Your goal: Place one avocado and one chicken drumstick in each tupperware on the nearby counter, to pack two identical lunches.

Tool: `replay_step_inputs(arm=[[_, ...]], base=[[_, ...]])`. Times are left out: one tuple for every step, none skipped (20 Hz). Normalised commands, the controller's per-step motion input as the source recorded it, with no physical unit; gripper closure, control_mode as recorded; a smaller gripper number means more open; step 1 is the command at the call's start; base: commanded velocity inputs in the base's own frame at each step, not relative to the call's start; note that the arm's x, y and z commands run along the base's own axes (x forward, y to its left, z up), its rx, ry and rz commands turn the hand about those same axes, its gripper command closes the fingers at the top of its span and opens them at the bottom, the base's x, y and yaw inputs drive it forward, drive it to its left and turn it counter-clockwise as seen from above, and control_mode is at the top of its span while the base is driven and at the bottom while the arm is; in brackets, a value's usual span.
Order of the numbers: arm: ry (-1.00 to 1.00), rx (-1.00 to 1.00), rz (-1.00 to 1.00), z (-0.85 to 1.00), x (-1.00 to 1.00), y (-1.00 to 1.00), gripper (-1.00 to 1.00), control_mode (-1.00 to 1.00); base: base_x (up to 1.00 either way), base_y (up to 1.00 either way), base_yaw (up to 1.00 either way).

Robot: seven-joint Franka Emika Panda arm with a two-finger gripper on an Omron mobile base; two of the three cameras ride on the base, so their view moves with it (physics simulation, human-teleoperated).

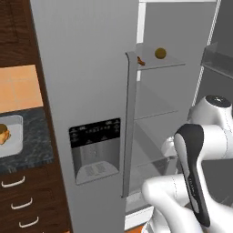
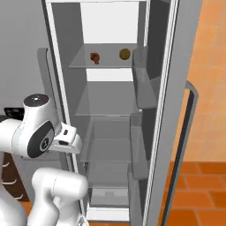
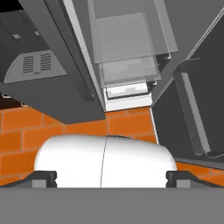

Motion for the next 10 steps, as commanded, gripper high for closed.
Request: replay_step_inputs(arm=[[0.0, 0.0, 0.0, 0.0, 0.0, 0.0, -1.0, 1.0], [0.0, 0.0, 0.0, 0.0, 0.0, 0.0, -1.0, 1.0], [0.0, 0.0, 0.0, 0.0, 0.0, 0.0, -1.0, 1.0], [0.0, 0.0, 0.0, 0.0, 0.0, 0.0, -1.0, 1.0], [0.0, 0.0, 0.0, 0.0, 0.0, 0.0, -1.0, 1.0], [0.0, 0.0, 0.0, 0.0, 0.0, 0.0, -1.0, 1.0], [0.0, 0.0, 0.0, 0.0, 0.0, 0.0, -1.0, 1.0], [0.0, 0.0, 0.0, 0.0, 0.0, 0.0, -1.0, 1.0], [0.0, 0.0, 0.0, 0.0, 0.0, 0.0, -1.0, 1.0], [0.0, 0.0, 0.0, 0.0, 0.0, 0.0, -1.0, 1.0]], base=[[0.7, -0.05, 0.19], [0.68, -0.05, 0.2], [0.54, -0.16, 0.21], [0.39, -0.29, 0.22], [0.39, -0.33, 0.22], [0.41, -0.34, 0.21], [0.3, -0.41, 0.19], [0.15, -0.48, 0.17], [0.01, -0.53, 0.15], [0.0, -0.54, 0.13]])
